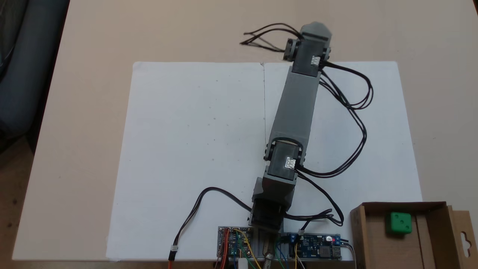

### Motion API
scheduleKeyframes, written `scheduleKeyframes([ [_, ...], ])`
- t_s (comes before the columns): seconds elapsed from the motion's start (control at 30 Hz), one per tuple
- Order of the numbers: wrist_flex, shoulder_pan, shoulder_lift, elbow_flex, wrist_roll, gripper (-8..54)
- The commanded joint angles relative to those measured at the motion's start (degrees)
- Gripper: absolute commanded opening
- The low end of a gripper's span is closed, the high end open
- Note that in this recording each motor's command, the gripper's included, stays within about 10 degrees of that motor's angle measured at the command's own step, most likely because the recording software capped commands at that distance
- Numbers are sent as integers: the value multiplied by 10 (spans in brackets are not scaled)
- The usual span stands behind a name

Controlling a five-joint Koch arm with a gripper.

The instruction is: Grasp a green dice and put it in the bin.

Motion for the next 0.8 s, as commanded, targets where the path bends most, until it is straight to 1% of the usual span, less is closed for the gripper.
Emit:
scheduleKeyframes([
  [0.0,-95,-13,52,54,-9,445],
  [0.07,-144,-30,85,130,-10,448],
  [0.1,-183,-44,127,174,-9,458],
  [0.27,-293,-79,209,287,-13,474],
  [0.43,-401,-107,256,397,-54,476],
  [0.53,-463,-110,276,477,-52,475],
  [0.63,-521,-115,308,570,-49,451],
  [0.77,-597,-114,333,679,-50,449],
])
